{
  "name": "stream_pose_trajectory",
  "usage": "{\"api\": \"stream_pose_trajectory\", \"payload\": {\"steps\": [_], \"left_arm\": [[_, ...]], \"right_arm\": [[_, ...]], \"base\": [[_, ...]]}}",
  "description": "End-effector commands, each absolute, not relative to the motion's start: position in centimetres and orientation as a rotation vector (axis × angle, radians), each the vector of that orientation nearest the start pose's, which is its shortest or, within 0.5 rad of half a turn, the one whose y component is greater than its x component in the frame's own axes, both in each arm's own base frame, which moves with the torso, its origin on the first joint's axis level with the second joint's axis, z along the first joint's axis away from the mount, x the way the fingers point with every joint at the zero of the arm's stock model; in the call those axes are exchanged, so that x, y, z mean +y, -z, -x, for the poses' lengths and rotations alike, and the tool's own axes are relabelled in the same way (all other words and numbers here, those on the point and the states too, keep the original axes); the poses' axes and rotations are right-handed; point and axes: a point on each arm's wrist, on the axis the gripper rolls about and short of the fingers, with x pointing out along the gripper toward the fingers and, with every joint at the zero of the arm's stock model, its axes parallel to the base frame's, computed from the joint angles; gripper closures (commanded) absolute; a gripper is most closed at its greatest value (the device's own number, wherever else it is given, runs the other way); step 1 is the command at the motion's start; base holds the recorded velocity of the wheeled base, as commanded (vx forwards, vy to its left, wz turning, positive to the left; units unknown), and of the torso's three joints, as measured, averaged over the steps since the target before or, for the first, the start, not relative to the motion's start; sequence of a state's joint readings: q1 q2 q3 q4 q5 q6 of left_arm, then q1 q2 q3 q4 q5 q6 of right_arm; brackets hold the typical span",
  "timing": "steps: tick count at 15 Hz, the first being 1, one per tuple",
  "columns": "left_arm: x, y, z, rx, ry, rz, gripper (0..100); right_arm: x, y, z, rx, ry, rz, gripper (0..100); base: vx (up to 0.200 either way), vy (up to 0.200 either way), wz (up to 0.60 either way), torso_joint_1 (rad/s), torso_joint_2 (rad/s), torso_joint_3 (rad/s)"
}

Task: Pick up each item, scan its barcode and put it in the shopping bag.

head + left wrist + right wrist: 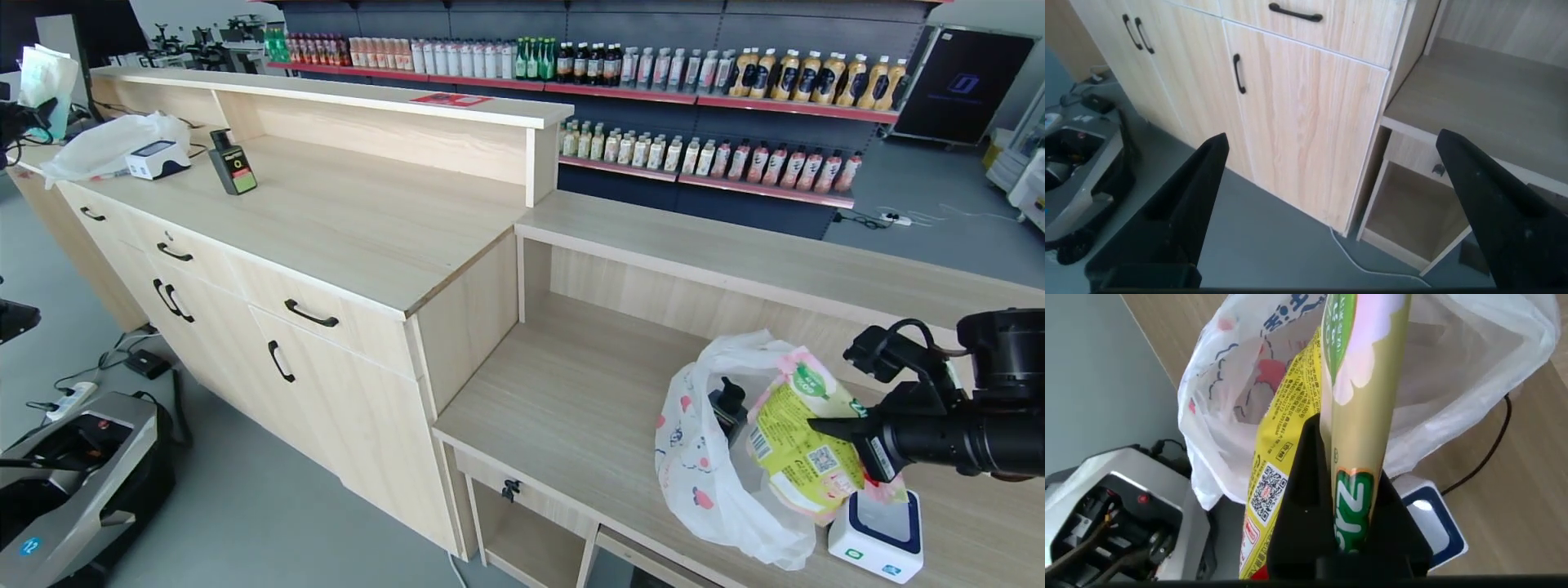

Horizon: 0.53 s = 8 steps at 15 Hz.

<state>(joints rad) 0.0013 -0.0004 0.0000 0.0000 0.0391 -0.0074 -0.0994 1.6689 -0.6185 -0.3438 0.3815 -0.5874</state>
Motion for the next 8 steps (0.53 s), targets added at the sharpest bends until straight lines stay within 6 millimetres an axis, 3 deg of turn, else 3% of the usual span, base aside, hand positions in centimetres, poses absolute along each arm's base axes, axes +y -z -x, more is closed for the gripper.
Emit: {"api": "stream_pose_trajectory", "payload": {"steps": [1,8], "left_arm": [[0.1,-7.5,2.3,0.000,-0.041,0.008,0],[0.1,-7.5,2.3,0.000,-0.041,0.008,0]], "right_arm": [[-1.7,-9.8,-27.3,0.610,-0.478,0.381,100],[-1.6,-7.0,-29.8,0.537,-0.586,0.345,100]], "base": [[0.000,0.000,0.00,0.000,0.00,0.000],[0.000,0.000,0.00,0.000,0.00,0.000]]}}
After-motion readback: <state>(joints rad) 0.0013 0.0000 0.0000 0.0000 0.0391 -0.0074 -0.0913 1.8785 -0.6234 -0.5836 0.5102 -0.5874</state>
